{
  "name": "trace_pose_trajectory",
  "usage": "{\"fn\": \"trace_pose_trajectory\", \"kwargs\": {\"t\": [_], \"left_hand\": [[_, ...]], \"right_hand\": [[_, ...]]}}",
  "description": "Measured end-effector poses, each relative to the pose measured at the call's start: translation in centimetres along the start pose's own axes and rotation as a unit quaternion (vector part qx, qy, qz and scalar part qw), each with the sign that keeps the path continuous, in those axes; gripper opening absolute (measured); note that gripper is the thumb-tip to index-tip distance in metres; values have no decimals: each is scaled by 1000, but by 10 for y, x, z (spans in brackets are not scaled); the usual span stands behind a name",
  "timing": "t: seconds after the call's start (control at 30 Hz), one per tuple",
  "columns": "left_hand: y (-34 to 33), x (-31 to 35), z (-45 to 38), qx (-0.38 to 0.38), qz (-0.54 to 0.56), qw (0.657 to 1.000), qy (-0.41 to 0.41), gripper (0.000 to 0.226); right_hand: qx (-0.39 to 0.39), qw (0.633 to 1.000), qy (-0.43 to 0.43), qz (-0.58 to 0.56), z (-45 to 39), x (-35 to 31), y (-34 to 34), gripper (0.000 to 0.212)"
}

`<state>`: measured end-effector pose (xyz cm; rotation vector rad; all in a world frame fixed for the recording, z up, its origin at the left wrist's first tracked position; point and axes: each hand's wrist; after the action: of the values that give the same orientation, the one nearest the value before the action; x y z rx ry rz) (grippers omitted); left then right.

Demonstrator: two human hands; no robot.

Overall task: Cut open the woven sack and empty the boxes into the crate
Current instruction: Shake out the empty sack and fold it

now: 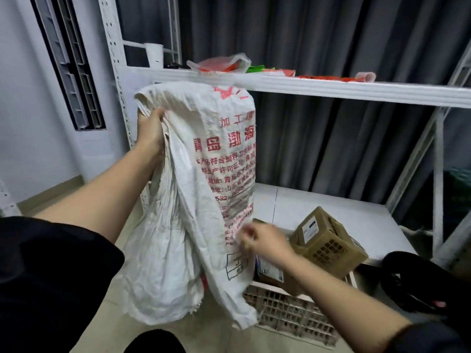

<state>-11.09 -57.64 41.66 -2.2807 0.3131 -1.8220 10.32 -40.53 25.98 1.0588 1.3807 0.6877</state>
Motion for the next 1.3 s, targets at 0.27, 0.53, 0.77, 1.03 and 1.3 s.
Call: {"fn": "trace_pose_trajectory", "kwargs": {"t": [0.27,0.53,0.77,1.03,1.3], "left_hand": [[-21,19,61,-134,-14,991,1,31],[-16,24,76,-201,14,978,46,41],[-19,-1,61,-126,-174,974,-76,24],[-12,-11,95,-402,-73,910,72,74],[-26,-46,104,-358,-265,892,-75,32]], "right_hand": [[126,931,53,-340,-81,-5,145,113],[100,881,21,-461,-64,-1,147,28],[319,784,-65,-528,-65,-7,135,32],[454,713,-88,-528,-64,-9,179,24],[512,675,-46,-529,-42,6,237,35]]}}
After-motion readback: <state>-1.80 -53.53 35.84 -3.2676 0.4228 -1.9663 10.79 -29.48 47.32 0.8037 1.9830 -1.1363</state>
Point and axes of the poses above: each hand's wrist, its own z-axis away from the middle knuckle, its own y-axis out of the back of the hand, x = y × z, and after that the axes turned 2 degrees about z, right-handed
